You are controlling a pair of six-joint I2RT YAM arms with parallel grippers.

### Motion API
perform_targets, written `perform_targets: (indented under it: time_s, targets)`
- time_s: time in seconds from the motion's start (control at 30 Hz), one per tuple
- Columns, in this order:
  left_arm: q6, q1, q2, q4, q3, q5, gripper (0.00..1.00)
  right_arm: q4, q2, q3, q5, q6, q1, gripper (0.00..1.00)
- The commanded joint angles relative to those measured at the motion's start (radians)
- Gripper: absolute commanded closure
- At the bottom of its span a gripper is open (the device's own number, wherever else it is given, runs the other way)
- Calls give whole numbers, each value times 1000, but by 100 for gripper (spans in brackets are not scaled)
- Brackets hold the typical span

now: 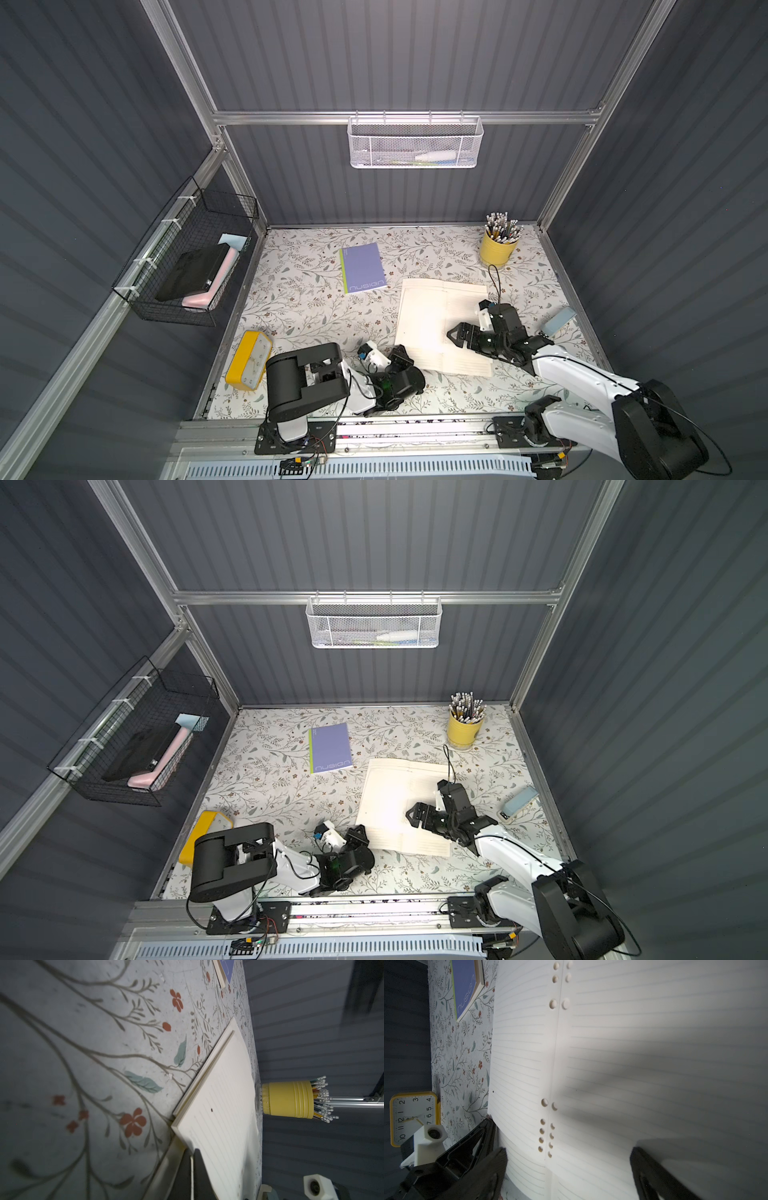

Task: Close the notebook
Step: Close the notebook at the center of the board.

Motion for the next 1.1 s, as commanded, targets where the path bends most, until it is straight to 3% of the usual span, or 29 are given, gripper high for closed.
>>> perform_targets:
  time_s: [0.0, 0.23, 0.27, 0.33, 0.37, 0.53, 0.7, 1.07]
  targets:
    - [40, 3, 42, 12, 10, 29, 98, -79, 15, -42, -17, -1, 0, 5]
    - [130, 3, 24, 21, 20, 44, 100, -73, 21, -42, -28, 1, -1, 5]
    - [148, 3, 11, 21, 17, 56, 97, -74, 20, -42, -28, 0, 0, 5]
    - [167, 2, -22, -15, 16, 84, 80, -77, 17, -43, -20, 3, -1, 5]
    - [158, -1, -43, -63, 21, 99, 76, -78, 17, -44, -17, 2, 0, 5]
    - [164, -5, -120, -197, 45, 132, 74, -80, 15, -47, -16, 8, 0, 5]
    - [114, -4, -182, -341, 59, 119, 54, -105, 5, -48, -9, 4, 0, 5]
    - [42, 17, -81, -51, -36, 89, 50, -130, -16, -62, -5, 6, 0, 5]
